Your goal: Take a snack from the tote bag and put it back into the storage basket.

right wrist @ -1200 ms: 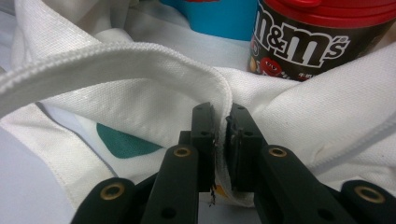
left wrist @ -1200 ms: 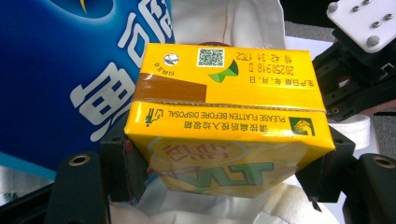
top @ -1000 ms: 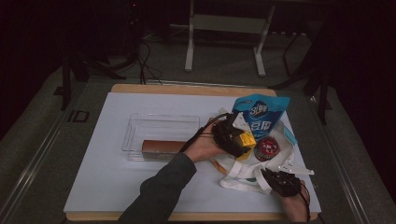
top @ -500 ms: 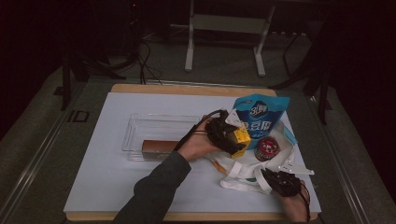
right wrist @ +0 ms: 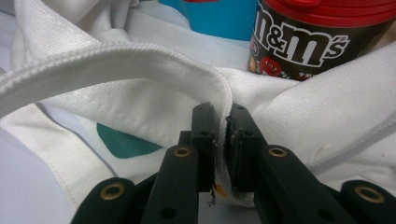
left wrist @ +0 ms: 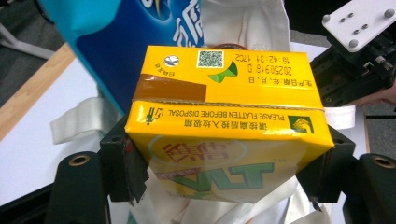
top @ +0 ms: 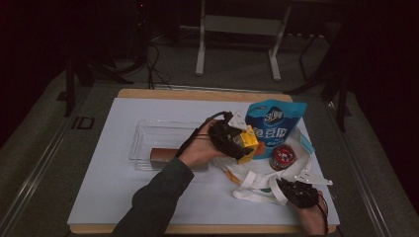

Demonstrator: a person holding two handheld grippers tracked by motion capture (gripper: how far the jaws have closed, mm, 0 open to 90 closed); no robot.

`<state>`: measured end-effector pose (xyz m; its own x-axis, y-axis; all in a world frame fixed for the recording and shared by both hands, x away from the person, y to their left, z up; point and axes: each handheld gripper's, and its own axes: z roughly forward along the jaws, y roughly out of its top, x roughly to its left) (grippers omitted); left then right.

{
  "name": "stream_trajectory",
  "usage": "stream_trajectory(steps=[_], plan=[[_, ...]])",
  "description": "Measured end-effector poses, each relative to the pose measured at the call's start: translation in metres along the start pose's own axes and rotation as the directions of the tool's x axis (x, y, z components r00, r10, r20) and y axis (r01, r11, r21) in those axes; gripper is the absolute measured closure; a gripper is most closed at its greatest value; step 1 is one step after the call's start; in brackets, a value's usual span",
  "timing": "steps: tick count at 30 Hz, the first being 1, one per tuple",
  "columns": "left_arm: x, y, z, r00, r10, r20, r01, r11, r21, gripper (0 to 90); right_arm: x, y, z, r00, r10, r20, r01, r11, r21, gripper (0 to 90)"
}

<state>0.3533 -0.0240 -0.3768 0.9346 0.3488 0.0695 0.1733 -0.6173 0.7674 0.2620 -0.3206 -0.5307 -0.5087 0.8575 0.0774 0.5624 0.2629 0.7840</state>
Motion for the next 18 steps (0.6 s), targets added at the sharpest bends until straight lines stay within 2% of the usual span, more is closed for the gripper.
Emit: stream_trajectory(steps=[5,12,18], plan=[[0.002,-0.002,-0.007,0.9999,-0.008,-0.008,0.008,0.9999,-0.012,29.2,0.000,0.000,0.000,1.0000,0.001,0.000,-0.001,1.0000,0.000,82.6],[0.008,-0.003,-0.019,0.9993,0.001,-0.038,-0.001,0.9999,-0.011,29.1,0.000,0.000,0.000,1.0000,0.001,0.000,-0.001,1.0000,0.000,82.6],[0.015,-0.006,-0.028,0.9978,-0.024,-0.062,0.022,0.9994,-0.027,29.1,0.000,0.000,0.000,1.0000,0.002,0.001,-0.002,1.0000,0.000,82.6]])
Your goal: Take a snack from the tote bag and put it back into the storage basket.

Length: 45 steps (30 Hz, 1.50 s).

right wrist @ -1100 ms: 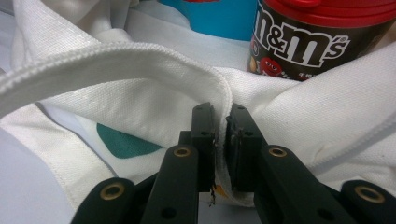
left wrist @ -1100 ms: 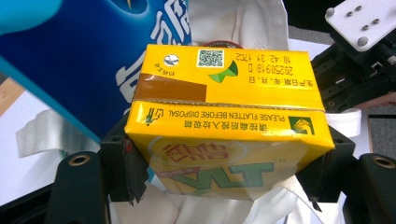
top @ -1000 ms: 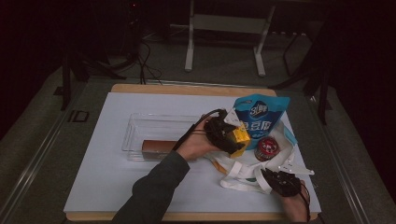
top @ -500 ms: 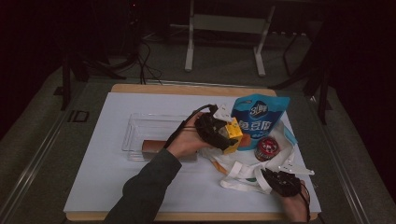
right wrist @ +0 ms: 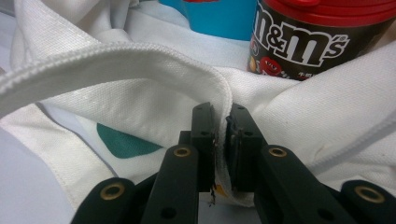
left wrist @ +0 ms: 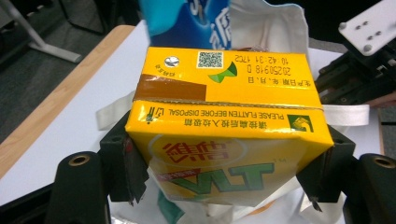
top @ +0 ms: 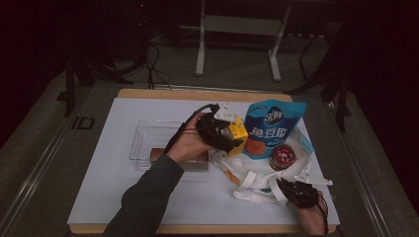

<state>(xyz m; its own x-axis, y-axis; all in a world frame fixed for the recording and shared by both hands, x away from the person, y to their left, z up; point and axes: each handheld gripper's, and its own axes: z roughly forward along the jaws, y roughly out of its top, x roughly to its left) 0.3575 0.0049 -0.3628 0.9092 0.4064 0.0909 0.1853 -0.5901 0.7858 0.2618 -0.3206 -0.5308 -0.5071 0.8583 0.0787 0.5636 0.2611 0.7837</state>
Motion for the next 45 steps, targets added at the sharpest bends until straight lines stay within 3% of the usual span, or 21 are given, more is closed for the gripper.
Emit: stream_trajectory(steps=[20,45], plan=[[0.017,-0.014,-0.020,0.9969,-0.042,-0.066,0.042,0.9991,-0.002,29.1,0.000,0.000,0.000,1.0000,0.000,0.001,0.000,1.0000,0.000,82.6],[0.042,-0.040,-0.045,0.9786,-0.131,-0.159,0.130,0.9913,-0.016,29.1,0.000,0.000,0.000,1.0000,0.001,0.002,-0.001,1.0000,0.001,82.6]])
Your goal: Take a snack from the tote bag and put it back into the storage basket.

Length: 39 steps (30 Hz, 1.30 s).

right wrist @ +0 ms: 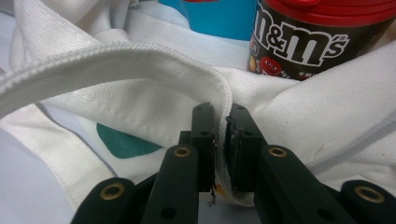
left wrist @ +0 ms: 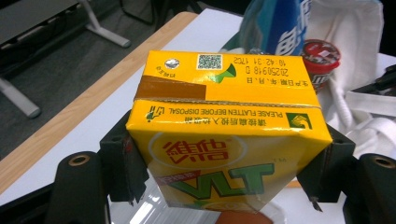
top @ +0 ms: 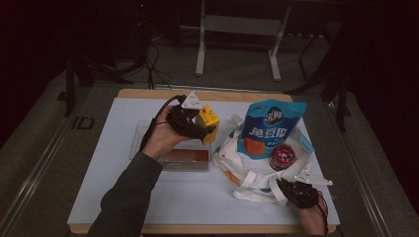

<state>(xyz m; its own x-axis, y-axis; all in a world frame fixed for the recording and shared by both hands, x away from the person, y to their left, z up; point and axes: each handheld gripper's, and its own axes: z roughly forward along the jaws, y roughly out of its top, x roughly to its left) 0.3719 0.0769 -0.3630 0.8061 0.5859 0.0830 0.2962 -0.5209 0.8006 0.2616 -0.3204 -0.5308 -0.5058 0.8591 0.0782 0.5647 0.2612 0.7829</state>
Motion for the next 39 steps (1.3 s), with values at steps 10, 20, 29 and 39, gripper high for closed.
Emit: stream_trajectory(steps=[10,20,29,39], plan=[[0.012,-0.009,-0.008,0.9989,-0.029,-0.035,0.030,0.9996,0.002,29.1,0.000,0.000,0.000,1.0000,0.000,0.000,0.000,1.0000,-0.001,82.6],[0.024,-0.022,-0.012,0.9936,-0.050,-0.101,0.053,0.9984,0.022,29.1,0.000,0.000,0.000,1.0000,0.002,0.000,-0.002,1.0000,-0.001,82.6],[0.035,-0.037,-0.013,0.9851,-0.078,-0.154,0.086,0.9953,0.045,29.1,0.000,0.000,0.000,1.0000,0.001,0.001,-0.001,1.0000,-0.001,82.6],[0.048,-0.053,-0.012,0.9708,-0.121,-0.207,0.134,0.9898,0.048,29.1,0.000,0.000,0.000,1.0000,0.002,0.000,-0.002,1.0000,0.000,82.6]])
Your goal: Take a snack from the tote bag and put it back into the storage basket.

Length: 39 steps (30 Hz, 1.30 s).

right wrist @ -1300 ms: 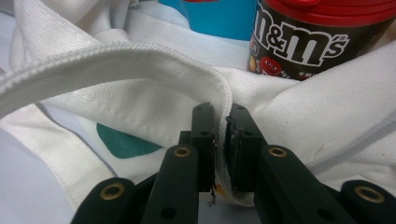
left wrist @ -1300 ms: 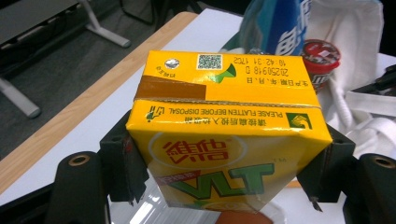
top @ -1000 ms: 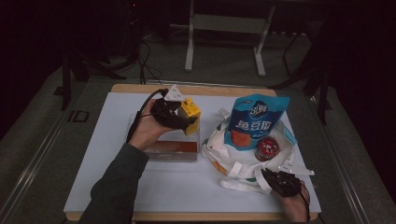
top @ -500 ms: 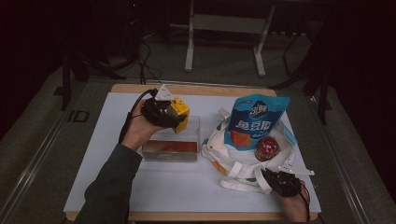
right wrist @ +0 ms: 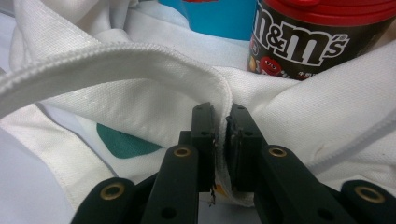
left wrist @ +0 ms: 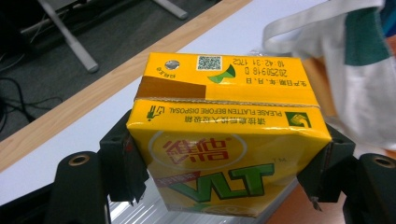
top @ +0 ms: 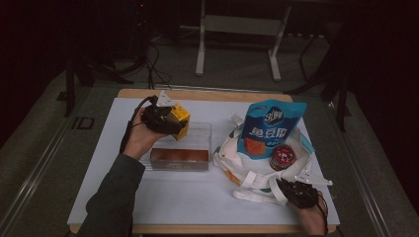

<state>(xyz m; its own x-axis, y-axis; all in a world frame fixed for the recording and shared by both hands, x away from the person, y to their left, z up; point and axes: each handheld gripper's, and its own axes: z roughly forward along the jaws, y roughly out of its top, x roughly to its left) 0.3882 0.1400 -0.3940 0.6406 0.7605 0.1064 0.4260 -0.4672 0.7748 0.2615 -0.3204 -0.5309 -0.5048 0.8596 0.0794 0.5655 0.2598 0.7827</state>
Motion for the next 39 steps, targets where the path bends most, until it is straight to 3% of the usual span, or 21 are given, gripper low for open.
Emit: stream_trajectory(steps=[5,18,39], plan=[[0.007,-0.006,0.001,0.9990,-0.031,-0.031,0.031,0.9995,0.001,29.1,0.000,0.000,0.000,1.0000,0.000,-0.001,0.000,1.0000,0.000,82.6],[0.020,-0.015,0.000,0.9945,-0.066,-0.081,0.067,0.9978,0.005,29.1,0.000,0.000,0.000,1.0000,0.000,-0.001,0.000,1.0000,0.001,82.6],[0.029,-0.042,-0.005,0.9861,-0.118,-0.117,0.122,0.9922,0.026,29.1,0.000,0.000,0.000,1.0000,0.001,-0.001,-0.001,1.0000,0.000,82.6]])
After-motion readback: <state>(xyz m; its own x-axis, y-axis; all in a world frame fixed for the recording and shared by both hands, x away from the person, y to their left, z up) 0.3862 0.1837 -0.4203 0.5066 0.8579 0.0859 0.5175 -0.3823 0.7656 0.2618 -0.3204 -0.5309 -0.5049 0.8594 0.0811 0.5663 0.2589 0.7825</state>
